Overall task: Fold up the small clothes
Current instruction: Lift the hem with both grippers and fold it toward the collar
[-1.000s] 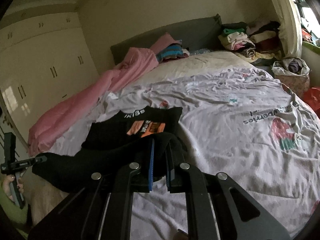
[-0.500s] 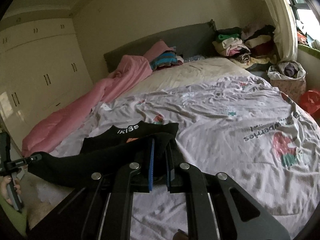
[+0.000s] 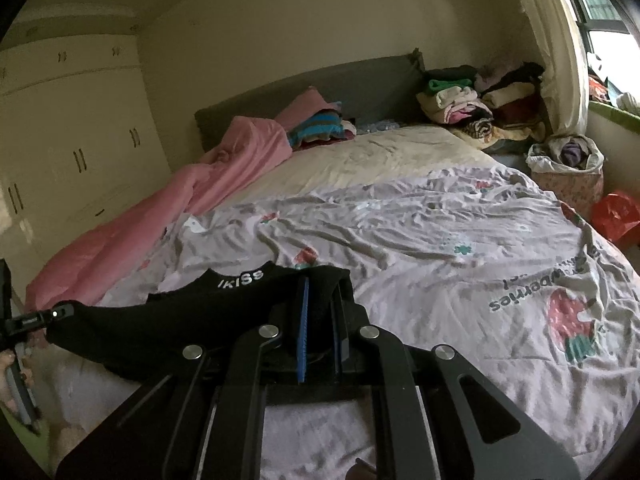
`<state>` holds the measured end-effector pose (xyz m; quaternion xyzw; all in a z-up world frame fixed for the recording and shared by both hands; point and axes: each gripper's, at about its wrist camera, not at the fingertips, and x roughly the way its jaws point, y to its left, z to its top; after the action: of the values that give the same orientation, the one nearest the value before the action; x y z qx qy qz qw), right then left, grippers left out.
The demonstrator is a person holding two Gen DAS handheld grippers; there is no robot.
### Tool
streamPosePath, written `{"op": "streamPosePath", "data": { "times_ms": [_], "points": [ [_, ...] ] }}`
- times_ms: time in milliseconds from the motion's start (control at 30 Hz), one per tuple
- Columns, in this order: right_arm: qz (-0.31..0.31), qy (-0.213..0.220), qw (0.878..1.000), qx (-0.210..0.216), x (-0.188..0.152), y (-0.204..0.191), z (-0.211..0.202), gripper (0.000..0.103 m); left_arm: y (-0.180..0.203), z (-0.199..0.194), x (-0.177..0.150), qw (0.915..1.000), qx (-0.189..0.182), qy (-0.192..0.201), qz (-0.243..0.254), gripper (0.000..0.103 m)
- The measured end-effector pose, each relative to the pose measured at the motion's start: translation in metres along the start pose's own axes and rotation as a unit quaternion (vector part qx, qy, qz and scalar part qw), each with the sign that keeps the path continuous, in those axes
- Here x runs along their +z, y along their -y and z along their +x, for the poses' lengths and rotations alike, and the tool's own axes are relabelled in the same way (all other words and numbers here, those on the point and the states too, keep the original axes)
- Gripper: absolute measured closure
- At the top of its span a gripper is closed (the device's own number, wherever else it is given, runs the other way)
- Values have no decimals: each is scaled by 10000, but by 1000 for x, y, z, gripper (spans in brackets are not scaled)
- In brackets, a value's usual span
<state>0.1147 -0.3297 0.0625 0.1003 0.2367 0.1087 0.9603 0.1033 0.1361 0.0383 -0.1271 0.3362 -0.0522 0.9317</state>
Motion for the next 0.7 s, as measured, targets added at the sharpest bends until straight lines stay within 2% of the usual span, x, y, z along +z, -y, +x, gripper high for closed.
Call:
{"op": "streamPosePath", "data": {
  "times_ms": [300,700],
  "points": [
    [1,-37,10000,-75,16,-2,38,95,-12,21,10,9999,88,46,-118,101],
    [112,-334,9989,-299,18,5,88,95,-26,56,21,9994,171,-79,-283,101]
  ]
}}
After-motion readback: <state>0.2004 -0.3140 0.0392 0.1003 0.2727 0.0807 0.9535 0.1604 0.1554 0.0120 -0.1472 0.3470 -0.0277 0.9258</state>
